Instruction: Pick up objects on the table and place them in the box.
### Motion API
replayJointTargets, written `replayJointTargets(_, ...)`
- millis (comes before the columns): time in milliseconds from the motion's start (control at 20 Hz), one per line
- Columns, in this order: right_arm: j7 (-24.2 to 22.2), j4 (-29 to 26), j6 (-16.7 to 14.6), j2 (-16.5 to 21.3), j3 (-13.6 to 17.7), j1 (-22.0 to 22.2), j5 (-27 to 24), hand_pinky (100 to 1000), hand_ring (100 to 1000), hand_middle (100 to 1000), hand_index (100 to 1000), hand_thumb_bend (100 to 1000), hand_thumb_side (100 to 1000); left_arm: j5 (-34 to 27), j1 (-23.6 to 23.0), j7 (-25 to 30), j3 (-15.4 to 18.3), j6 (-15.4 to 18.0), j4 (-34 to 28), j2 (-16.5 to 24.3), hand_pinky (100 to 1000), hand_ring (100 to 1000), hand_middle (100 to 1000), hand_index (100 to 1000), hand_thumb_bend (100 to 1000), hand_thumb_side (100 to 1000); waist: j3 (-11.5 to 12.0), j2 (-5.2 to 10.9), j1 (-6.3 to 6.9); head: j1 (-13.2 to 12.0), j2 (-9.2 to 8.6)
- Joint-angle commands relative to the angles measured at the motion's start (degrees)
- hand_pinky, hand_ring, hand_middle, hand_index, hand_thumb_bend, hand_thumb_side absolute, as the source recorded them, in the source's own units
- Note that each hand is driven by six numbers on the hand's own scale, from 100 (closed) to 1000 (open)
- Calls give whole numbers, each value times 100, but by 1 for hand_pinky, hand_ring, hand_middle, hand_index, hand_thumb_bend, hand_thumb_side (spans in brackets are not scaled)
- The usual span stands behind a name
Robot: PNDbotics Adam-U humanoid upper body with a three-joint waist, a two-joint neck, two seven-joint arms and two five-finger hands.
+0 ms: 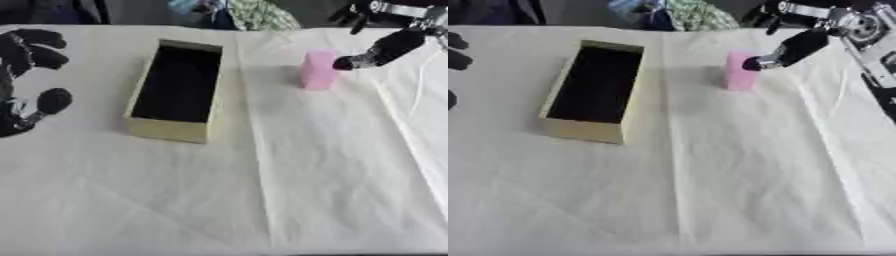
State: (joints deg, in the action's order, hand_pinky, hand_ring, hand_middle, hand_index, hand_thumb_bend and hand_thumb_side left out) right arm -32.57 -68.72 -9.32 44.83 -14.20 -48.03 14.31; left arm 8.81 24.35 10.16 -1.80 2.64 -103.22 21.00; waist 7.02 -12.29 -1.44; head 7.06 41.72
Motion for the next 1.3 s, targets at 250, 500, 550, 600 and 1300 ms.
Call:
replayJointTargets(250, 8, 622, -265, -157, 140, -290, 384, 793, 884, 883, 902, 546, 409, -41, 121, 36, -2, 9, -118, 16, 701, 665, 680, 777, 910, 677, 45, 61, 31, 48, -54)
replayJointTargets(500, 62, 1045, -368, -377, 220, -423, 766, 795, 885, 882, 901, 545, 402, -51, 141, 64, -16, 15, -121, -9, 701, 664, 680, 777, 909, 678, 90, 43, 50, 77, -60)
replayJointTargets(550, 73, 1113, -391, -398, 235, -436, 830, 794, 885, 881, 901, 543, 401, -52, 144, 68, -17, 15, -122, -11, 701, 664, 680, 777, 908, 678, 96, 40, 53, 83, -62)
replayJointTargets(600, 85, 1175, -416, -416, 251, -444, 886, 794, 885, 881, 901, 543, 400, -54, 146, 70, -16, 16, -123, -13, 701, 664, 680, 777, 908, 678, 101, 39, 54, 88, -61)
replayJointTargets(1300, 270, 1502, -526, -491, 386, -476, 1248, 797, 886, 871, 898, 540, 385, -70, 161, 101, -25, 25, -129, -40, 701, 664, 682, 778, 899, 681, 149, 15, 74, 128, -59)
